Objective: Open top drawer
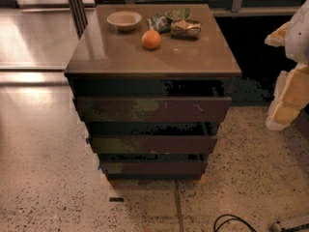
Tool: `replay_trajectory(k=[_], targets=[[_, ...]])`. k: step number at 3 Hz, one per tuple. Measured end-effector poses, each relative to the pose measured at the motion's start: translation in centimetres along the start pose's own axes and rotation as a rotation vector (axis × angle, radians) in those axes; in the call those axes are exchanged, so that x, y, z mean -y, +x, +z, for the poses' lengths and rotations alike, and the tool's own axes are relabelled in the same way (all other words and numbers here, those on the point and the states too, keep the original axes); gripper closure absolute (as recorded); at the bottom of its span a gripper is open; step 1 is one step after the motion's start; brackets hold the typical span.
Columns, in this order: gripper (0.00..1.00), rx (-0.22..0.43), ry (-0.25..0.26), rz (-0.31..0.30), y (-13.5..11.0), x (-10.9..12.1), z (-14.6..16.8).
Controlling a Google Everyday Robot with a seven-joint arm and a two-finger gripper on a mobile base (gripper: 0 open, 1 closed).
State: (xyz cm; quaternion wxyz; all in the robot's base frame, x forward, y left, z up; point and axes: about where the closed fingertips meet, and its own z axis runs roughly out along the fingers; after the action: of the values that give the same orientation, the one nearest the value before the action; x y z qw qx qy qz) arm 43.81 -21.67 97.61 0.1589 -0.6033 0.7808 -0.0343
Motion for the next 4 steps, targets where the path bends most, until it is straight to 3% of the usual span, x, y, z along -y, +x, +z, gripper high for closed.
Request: replay_trajectory(k=[1, 4], targets=[[0.0, 0.008, 0.004, 0.0, 0.1, -0.1, 0.3], [0.0, 0.219, -0.049, -0.104, -0.9, 1.9, 8.9]])
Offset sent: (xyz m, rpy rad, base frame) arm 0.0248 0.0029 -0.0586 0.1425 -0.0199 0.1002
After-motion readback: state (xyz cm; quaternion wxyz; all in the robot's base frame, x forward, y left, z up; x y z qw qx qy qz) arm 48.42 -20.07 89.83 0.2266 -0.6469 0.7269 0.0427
